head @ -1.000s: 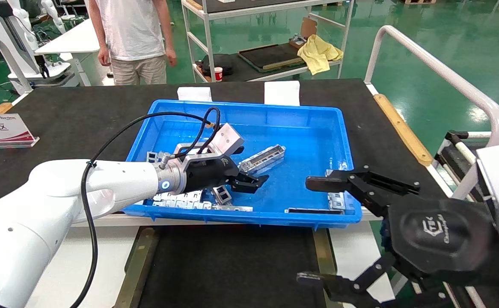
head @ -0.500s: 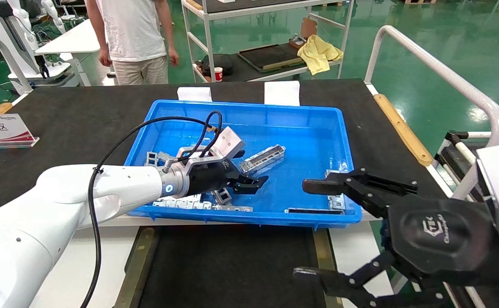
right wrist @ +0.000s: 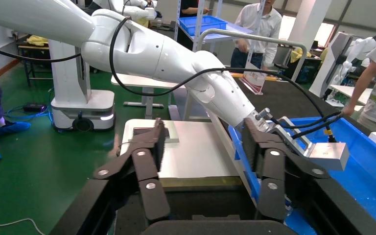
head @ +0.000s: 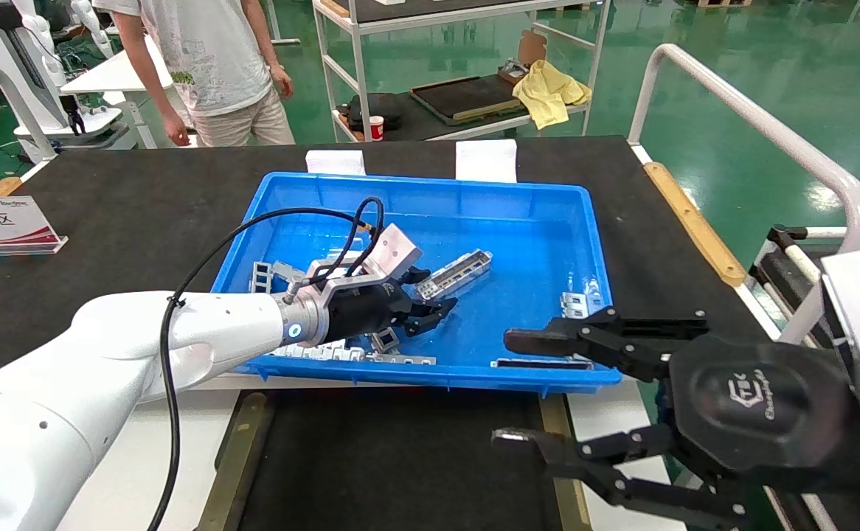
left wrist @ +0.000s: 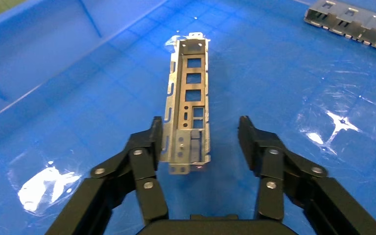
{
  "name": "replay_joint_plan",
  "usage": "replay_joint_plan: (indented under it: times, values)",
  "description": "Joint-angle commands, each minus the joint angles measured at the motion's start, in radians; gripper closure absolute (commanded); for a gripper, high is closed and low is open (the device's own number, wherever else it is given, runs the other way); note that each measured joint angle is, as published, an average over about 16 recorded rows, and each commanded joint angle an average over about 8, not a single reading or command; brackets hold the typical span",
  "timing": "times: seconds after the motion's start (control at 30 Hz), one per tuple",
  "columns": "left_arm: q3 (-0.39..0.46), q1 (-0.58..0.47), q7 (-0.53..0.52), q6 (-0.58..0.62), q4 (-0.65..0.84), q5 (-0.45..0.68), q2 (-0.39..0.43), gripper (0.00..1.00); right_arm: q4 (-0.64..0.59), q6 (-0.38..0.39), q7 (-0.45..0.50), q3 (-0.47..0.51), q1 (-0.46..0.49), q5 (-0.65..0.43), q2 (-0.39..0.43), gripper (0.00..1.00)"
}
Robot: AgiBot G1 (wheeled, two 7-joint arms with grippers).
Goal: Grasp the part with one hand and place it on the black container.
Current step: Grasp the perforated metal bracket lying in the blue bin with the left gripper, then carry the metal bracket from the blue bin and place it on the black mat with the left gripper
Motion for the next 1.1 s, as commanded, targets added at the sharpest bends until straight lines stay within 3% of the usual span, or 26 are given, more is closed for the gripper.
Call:
replay_joint_plan:
  times: [0.03, 0.53, 0.97, 1.1]
  values:
    - [0.012, 0.002, -0.001, -0.005, -0.002, -0.012, 0.000, 1.00, 0.000, 0.000, 0.000, 0.000, 0.000, 0.000, 0.000, 1.00]
    - [0.081, 0.003, -0.001, -0.034, -0.014, -0.106, -0.001, 1.00, 0.000, 0.000, 0.000, 0.000, 0.000, 0.000, 0.000, 1.00]
    - [0.071, -0.039, -0.008, -0.081, -0.020, -0.249, -0.007, 1.00, 0.000, 0.000, 0.000, 0.000, 0.000, 0.000, 0.000, 1.00]
    - [0.067, -0.063, 0.012, -0.030, -0.034, -0.278, -0.023, 1.00, 0.000, 0.000, 0.000, 0.000, 0.000, 0.000, 0.000, 1.00]
